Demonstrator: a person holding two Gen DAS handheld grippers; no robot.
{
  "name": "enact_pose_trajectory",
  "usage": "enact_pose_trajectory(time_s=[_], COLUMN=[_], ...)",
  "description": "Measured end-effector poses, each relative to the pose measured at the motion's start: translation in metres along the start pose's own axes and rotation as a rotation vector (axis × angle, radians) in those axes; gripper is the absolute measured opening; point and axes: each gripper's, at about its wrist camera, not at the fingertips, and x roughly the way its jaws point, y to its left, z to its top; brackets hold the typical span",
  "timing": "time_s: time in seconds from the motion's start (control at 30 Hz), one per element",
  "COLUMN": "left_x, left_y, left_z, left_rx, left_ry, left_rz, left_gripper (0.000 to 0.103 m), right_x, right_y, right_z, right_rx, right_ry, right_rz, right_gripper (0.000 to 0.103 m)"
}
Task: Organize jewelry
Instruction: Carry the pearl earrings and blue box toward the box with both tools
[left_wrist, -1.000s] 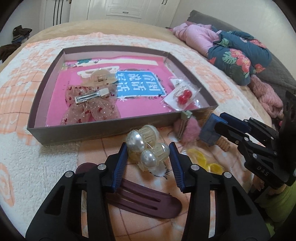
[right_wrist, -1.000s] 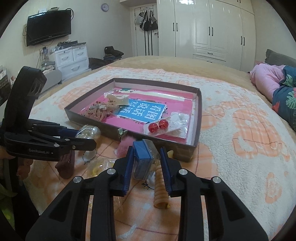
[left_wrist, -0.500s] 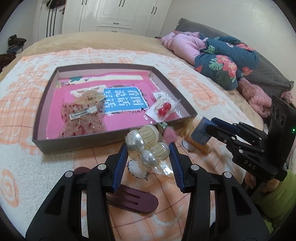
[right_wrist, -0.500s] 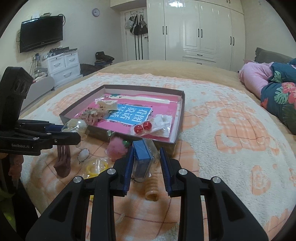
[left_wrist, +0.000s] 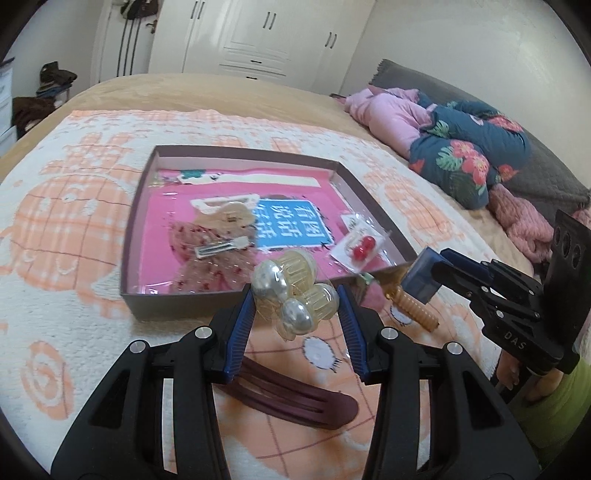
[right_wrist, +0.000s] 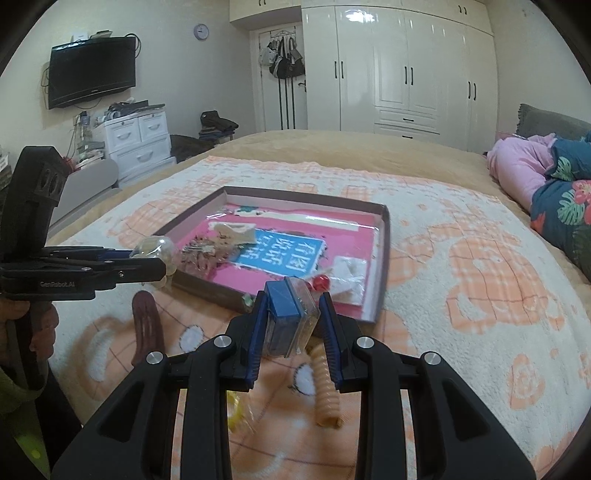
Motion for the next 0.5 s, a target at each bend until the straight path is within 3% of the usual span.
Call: enact_pose_trajectory(time_s=[0.5], left_x=[-0.010], left_y=[0.040], left_z=[0.008], left_rx=[-0.066], left_ry=[-0.053], left_rz=[0.066], left_gripper=[0.036], right_x=[0.024], right_y=[0.025], right_z=[0.027], right_rx=[-0.046], right_ry=[-0.021], right_rz=[0.043], right_gripper=[0.027])
